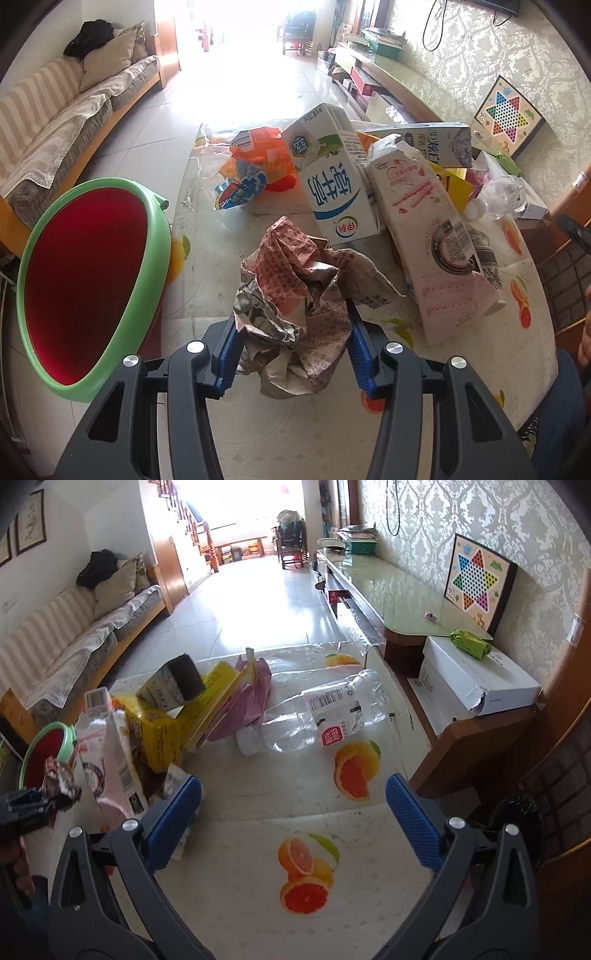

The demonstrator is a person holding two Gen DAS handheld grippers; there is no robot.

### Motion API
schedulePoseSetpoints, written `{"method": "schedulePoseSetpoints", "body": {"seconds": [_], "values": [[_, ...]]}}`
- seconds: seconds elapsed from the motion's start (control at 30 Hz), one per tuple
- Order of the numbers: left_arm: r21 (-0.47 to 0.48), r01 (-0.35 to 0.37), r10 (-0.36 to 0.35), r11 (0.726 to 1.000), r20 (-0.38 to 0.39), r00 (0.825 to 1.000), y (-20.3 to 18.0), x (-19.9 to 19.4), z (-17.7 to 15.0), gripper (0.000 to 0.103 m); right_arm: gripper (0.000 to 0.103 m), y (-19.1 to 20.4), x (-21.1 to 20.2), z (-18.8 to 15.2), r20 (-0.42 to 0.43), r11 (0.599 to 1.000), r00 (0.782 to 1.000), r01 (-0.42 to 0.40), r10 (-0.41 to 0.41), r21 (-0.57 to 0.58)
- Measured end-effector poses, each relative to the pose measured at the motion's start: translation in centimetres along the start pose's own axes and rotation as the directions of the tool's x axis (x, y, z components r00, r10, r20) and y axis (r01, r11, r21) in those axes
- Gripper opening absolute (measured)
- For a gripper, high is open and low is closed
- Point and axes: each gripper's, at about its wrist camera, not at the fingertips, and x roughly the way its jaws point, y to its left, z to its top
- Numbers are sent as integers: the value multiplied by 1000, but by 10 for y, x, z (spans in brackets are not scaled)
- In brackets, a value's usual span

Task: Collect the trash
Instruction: 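Grasp the clear plastic water bottle with the right gripper, then drop the brown paper into the red bin with the left gripper while the right gripper carries the bottle over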

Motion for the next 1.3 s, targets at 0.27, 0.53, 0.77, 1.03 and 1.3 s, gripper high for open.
{"method": "schedulePoseSetpoints", "body": {"seconds": [0.27, 0.53, 0.77, 1.03, 1.3], "values": [[2, 49, -49, 999, 73, 996, -4, -39, -2, 48, 98, 0, 76, 44, -79, 965, 984, 173, -160, 195], [-10, 74, -73, 997, 113, 991, 3, -67, -4, 48, 98, -14, 126, 48, -192, 911, 949, 298, -250, 286], [-23, 86, -82, 996, 131, 988, 7, -76, -2, 48, 98, -20, 149, 51, -239, 906, 934, 326, -266, 268], [-13, 94, -91, 995, 132, 987, 0, -78, -1, 49, 93, -9, 162, 42, -264, 947, 931, 293, -251, 133], [-8, 101, -99, 995, 128, 987, -7, -76, -2, 49, 61, 0, 152, 37, -236, 977, 950, 211, -203, 11]]}}
